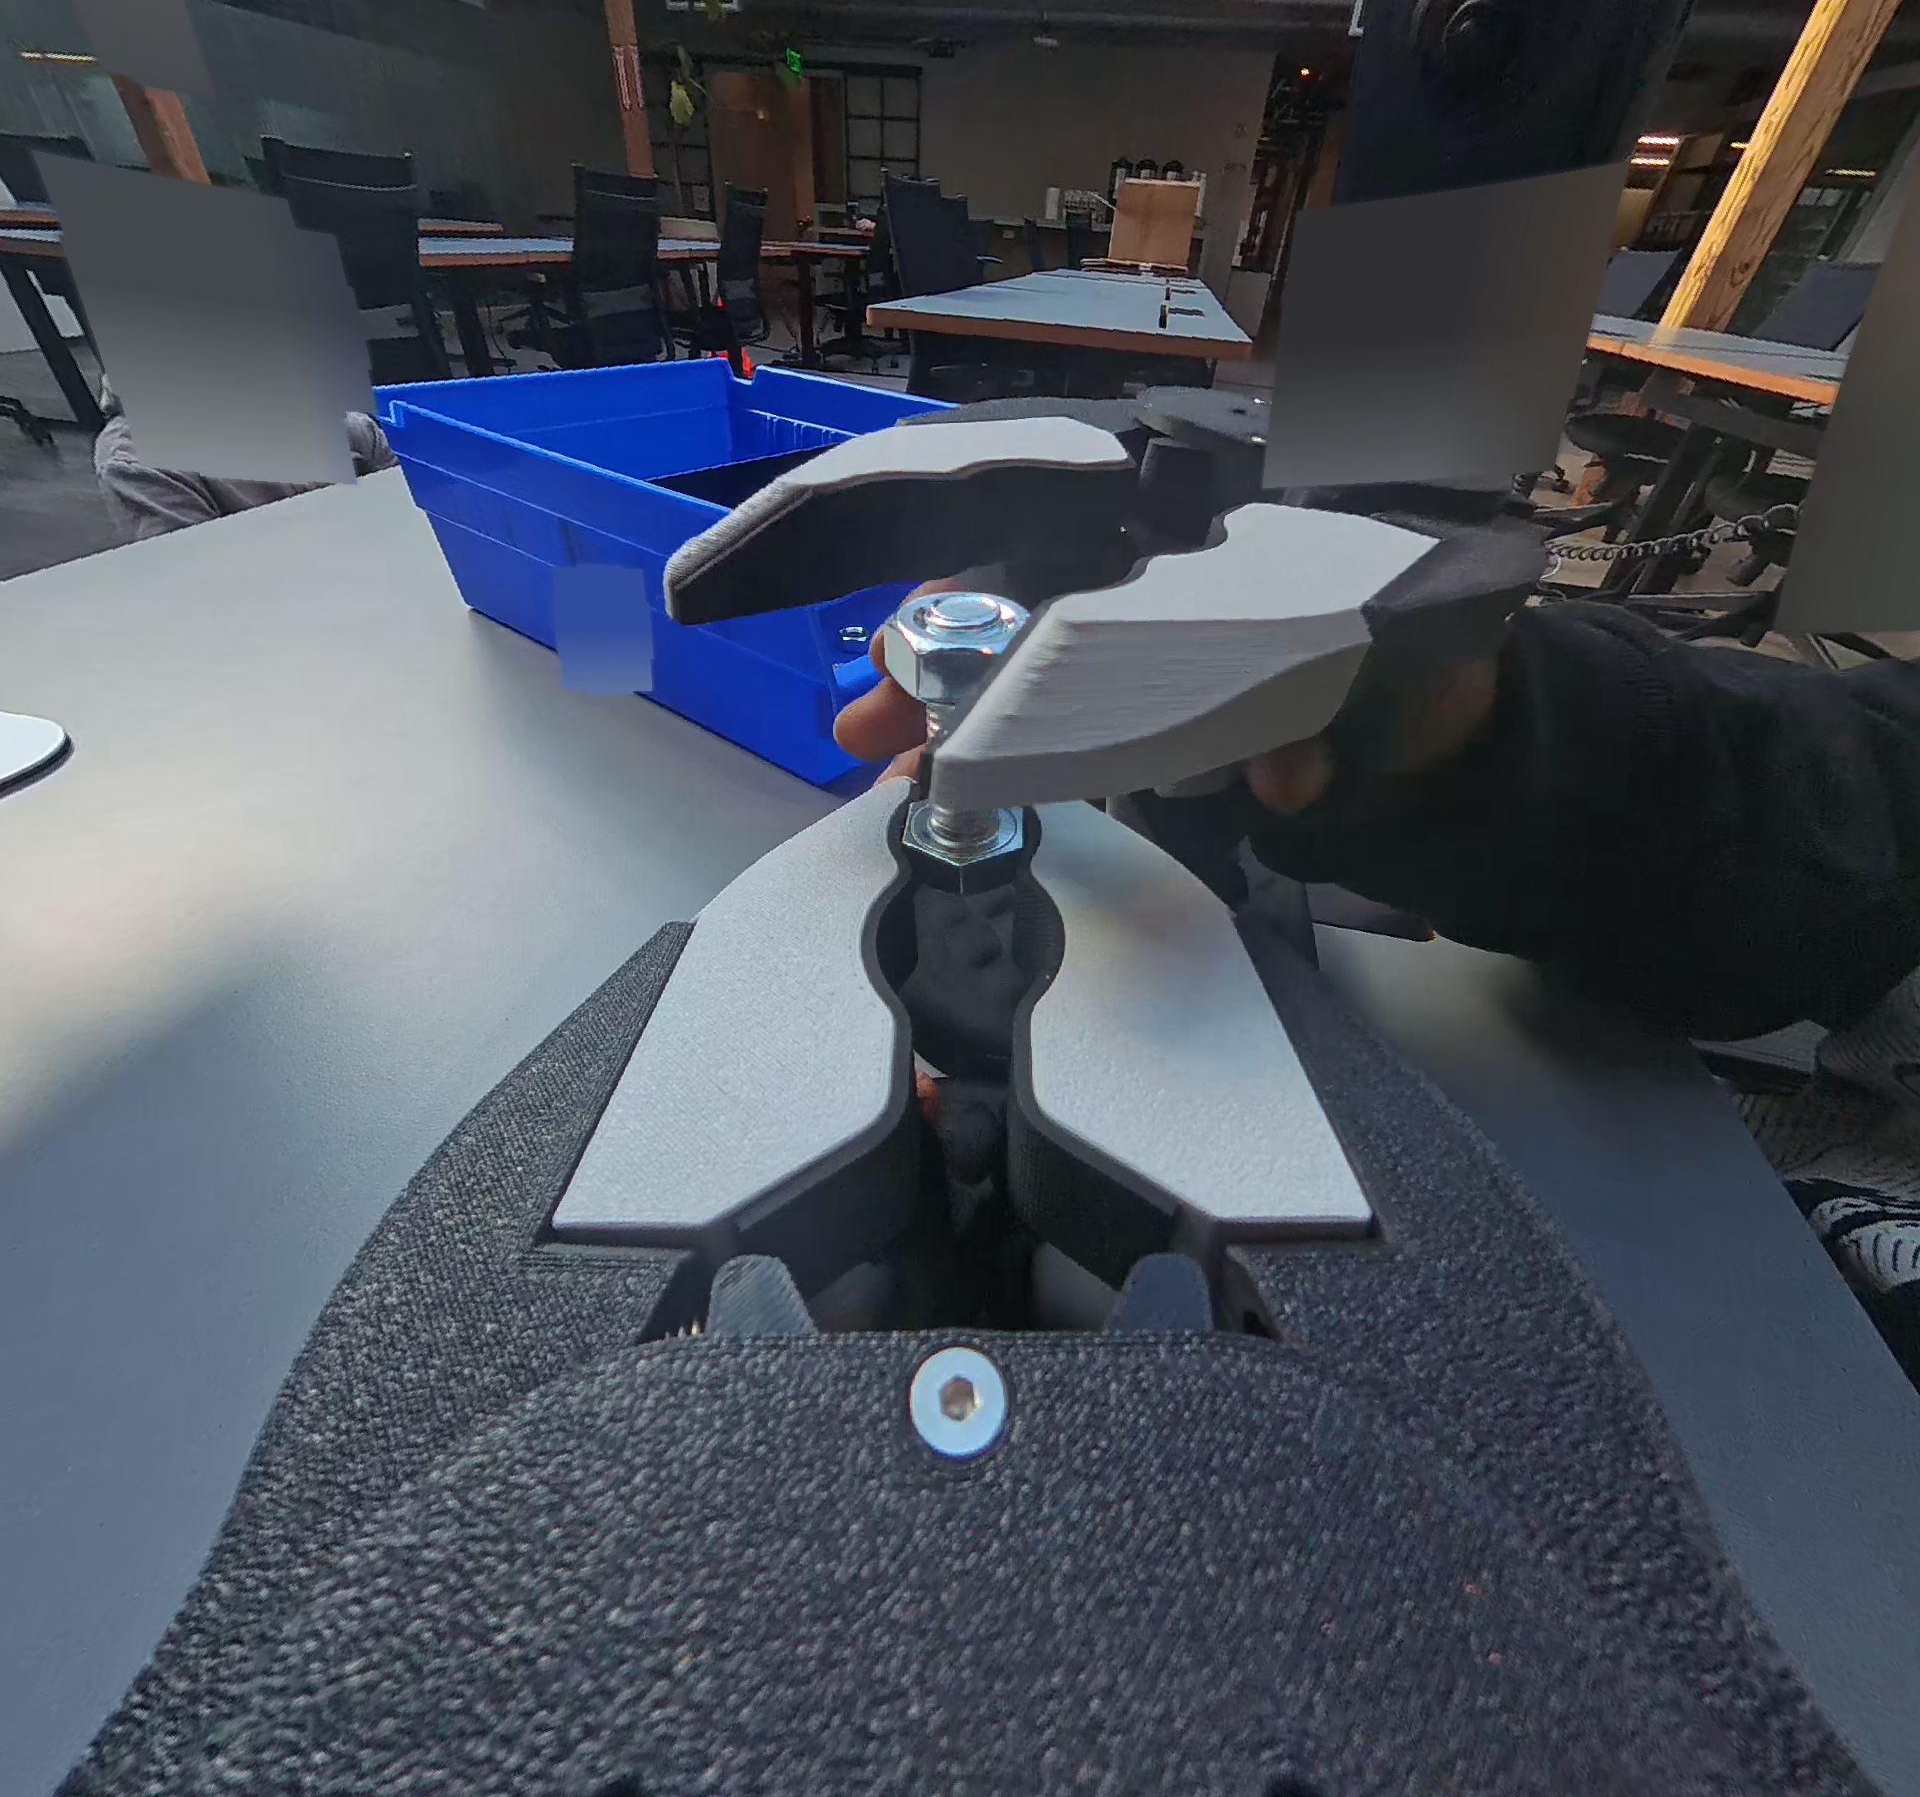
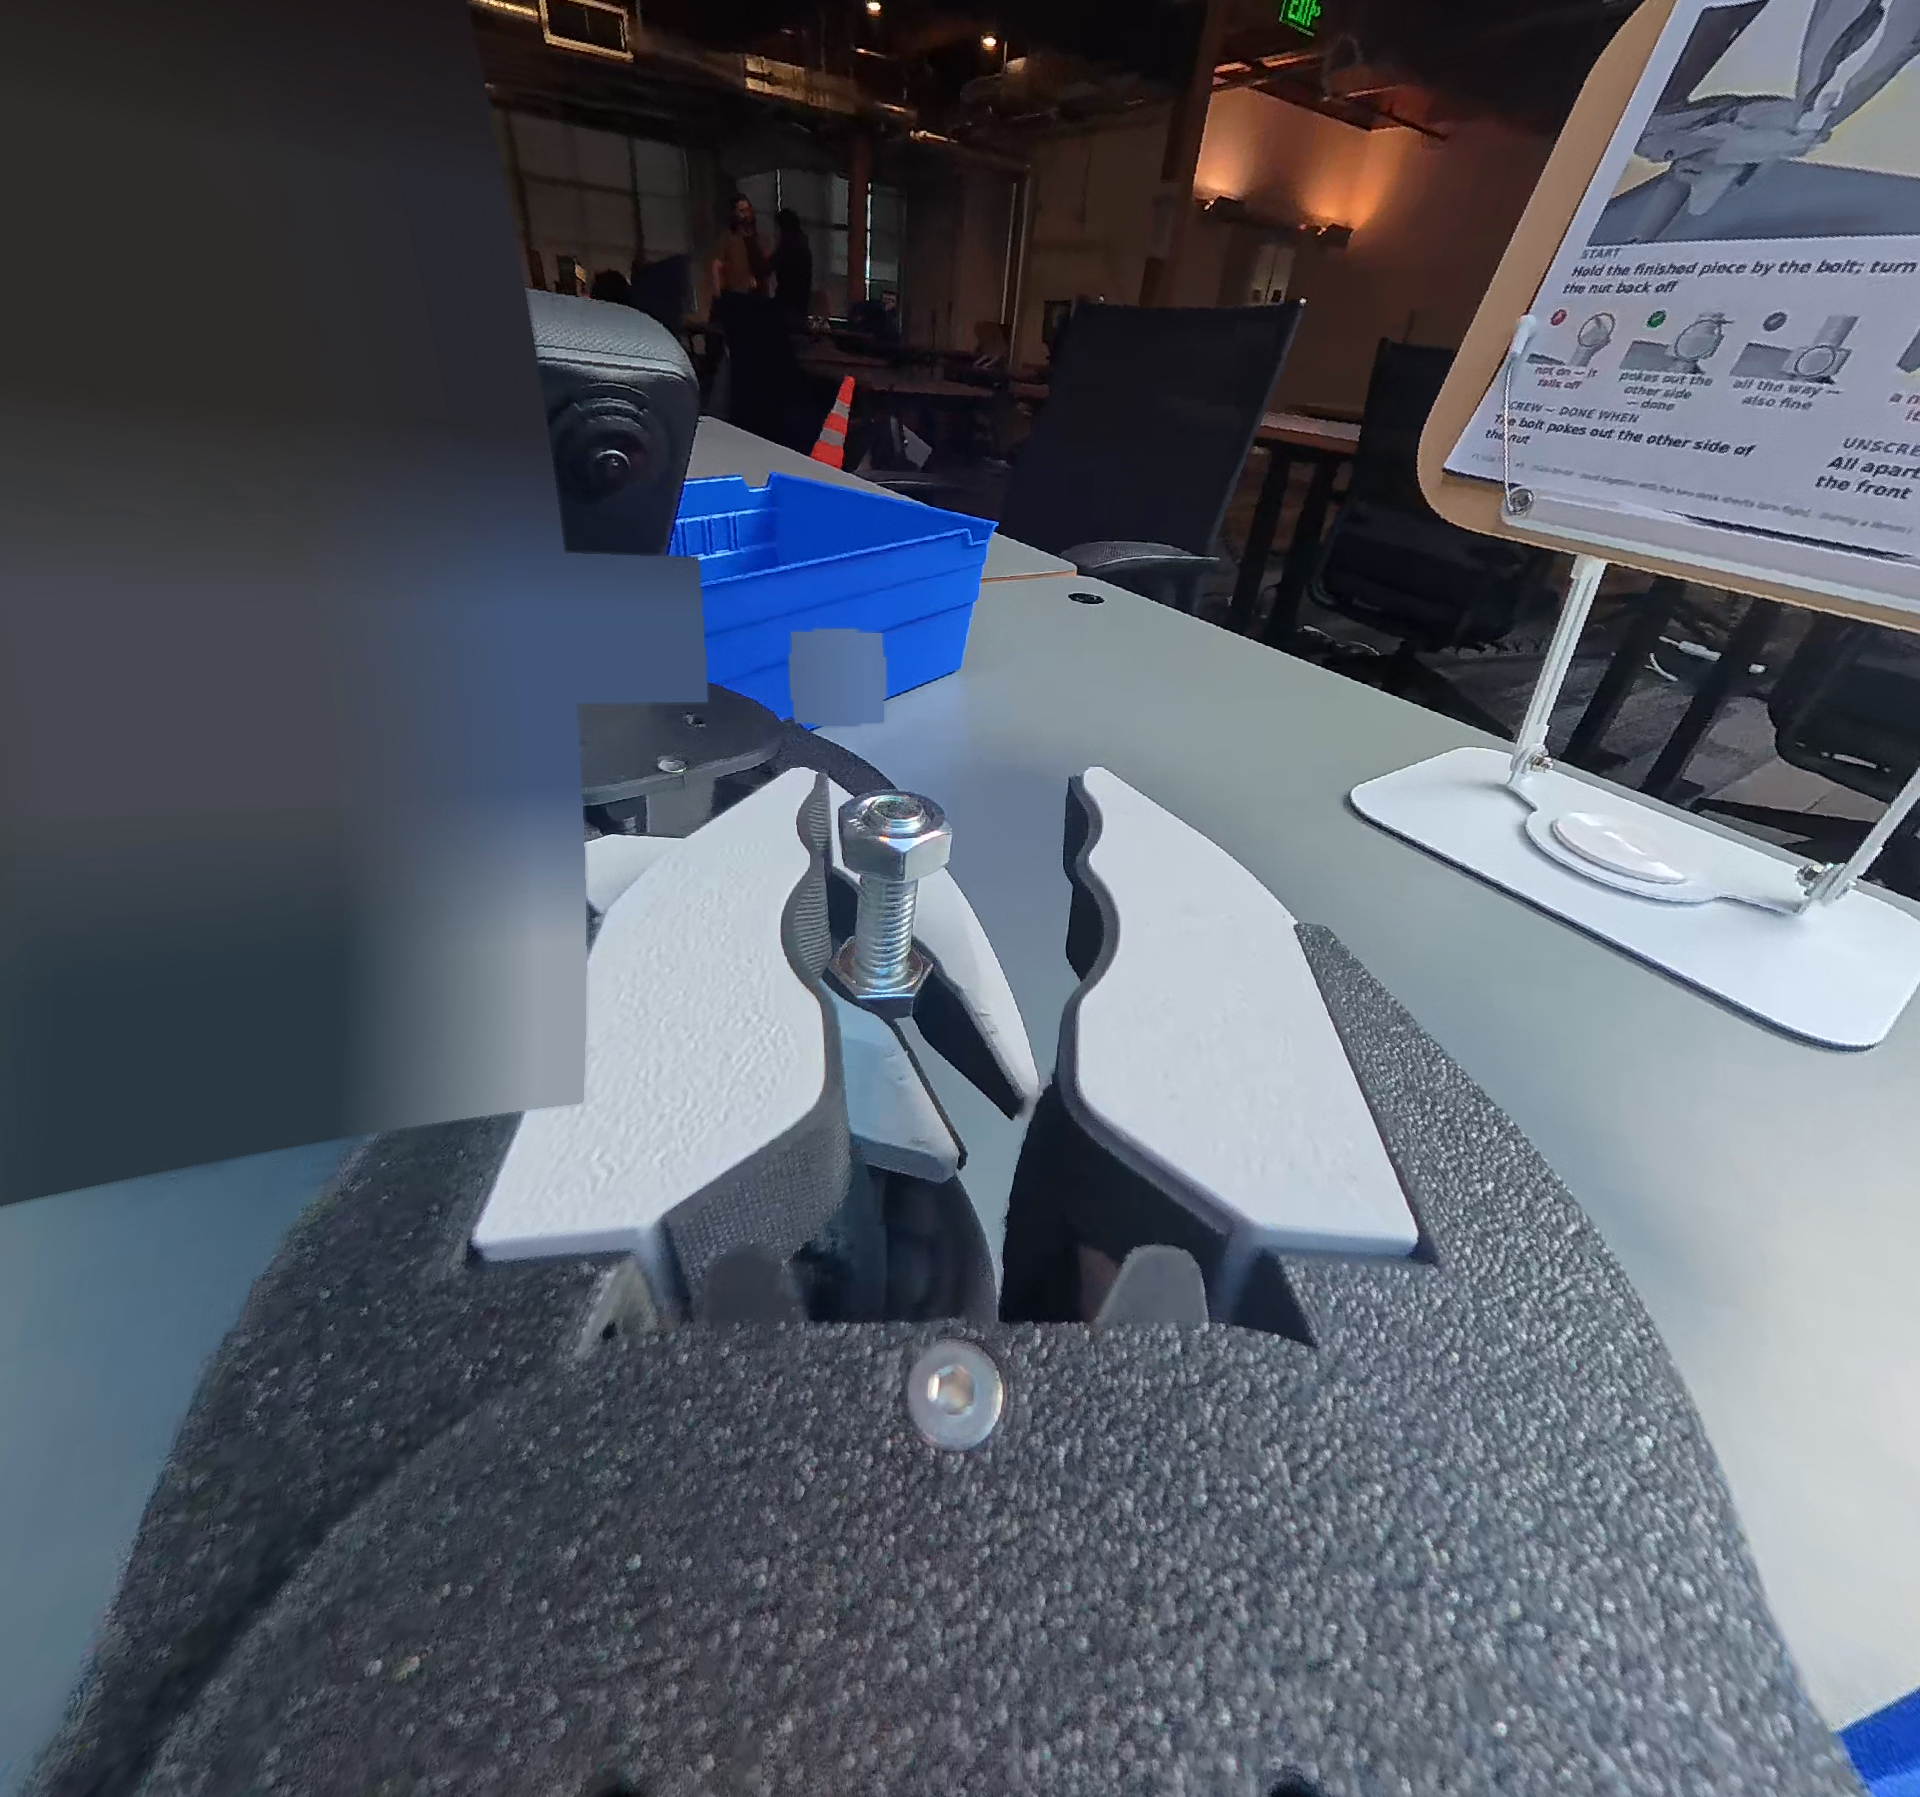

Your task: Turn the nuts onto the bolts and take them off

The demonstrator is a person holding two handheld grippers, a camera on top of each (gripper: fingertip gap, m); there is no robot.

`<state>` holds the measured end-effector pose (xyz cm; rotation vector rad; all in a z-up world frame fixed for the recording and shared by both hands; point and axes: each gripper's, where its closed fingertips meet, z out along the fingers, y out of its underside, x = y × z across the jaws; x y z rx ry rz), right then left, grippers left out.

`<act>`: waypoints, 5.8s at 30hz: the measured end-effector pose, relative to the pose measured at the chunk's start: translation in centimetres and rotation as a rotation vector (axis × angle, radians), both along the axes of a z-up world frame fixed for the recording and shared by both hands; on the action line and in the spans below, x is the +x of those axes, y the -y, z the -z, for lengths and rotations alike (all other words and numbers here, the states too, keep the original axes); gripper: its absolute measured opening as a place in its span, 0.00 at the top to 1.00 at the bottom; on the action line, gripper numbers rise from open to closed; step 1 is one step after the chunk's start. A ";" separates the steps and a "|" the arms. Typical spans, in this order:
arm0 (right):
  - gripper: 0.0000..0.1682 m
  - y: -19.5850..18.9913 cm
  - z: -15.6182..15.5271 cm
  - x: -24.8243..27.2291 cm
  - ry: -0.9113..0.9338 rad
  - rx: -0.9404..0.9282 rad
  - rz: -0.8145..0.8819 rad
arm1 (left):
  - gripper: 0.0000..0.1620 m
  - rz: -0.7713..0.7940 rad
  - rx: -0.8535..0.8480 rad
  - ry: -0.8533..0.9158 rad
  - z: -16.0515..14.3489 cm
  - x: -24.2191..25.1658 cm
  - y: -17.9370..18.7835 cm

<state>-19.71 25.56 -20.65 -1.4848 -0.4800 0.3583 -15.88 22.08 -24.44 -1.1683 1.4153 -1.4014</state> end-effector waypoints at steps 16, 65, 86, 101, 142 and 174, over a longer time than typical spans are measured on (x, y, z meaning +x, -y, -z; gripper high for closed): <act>0.95 2.6 0.0 2.5 0.039 0.012 0.024 | 0.92 0.003 -0.002 -0.001 0.0 0.0 0.0; 0.78 0.3 -0.2 0.0 0.028 0.006 -0.016 | 0.92 0.002 -0.001 0.001 0.0 -0.1 0.0; 0.79 2.6 -1.2 1.6 -0.023 0.044 -0.024 | 0.92 0.002 -0.002 -0.001 0.1 0.0 0.0; 0.86 2.1 -0.5 0.9 0.054 0.034 -0.031 | 0.92 0.001 -0.003 -0.004 0.1 0.0 0.0; 0.84 2.6 -1.3 2.5 -0.017 0.054 0.019 | 0.92 0.003 -0.003 -0.002 0.0 -0.1 0.0; 0.82 3.0 -1.1 1.7 -0.014 0.033 -0.041 | 0.92 0.002 0.000 -0.004 0.1 -0.1 0.1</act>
